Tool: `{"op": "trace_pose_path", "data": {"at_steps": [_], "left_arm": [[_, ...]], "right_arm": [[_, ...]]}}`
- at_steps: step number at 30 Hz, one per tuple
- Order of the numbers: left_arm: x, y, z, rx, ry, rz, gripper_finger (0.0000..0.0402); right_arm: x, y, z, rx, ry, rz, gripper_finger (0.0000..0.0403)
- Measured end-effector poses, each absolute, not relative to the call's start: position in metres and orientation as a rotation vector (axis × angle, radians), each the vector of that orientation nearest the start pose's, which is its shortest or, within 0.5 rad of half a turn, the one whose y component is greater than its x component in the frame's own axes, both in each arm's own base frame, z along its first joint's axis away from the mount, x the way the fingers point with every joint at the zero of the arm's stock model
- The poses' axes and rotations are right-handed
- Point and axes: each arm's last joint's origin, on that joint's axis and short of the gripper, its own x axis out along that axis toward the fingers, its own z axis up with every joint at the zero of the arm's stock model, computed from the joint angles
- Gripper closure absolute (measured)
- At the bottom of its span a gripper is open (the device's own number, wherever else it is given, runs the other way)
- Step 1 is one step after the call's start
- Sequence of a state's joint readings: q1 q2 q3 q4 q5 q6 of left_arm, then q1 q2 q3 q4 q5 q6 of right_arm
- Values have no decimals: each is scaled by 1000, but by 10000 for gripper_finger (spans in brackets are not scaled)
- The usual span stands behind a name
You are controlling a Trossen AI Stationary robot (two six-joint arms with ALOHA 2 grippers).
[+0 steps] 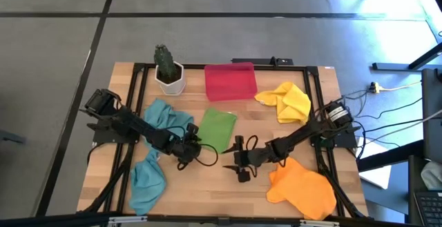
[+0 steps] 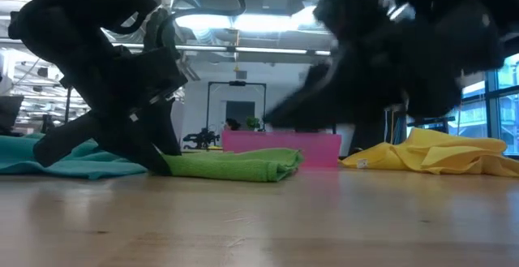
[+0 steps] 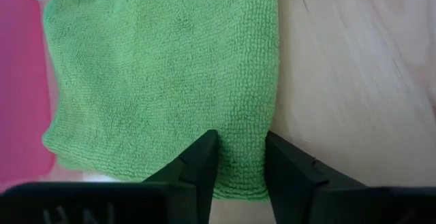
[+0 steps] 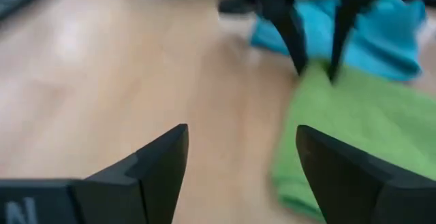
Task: Fold microfiber towels
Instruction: Fold the green microfiber cloth
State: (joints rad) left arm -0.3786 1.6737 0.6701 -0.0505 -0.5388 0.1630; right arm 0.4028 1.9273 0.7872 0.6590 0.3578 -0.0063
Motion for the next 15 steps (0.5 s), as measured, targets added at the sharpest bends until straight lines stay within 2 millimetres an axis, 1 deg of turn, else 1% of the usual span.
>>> {"op": "trace_pose_path", "data": {"at_steps": [4,6,9,15], "left_arm": [[262,-88,111,590,953,74,314],[263,-89,112,579,942,75,322],[264,-89,112,565,925,70,330],[265,-90,113,522,908,92,346]], "right_arm": [[330,122,90,-258,498,-39,128],[330,120,84,-294,520,-70,128],[331,116,81,-308,530,-106,128],[332,110,79,-315,561,-120,128]]}}
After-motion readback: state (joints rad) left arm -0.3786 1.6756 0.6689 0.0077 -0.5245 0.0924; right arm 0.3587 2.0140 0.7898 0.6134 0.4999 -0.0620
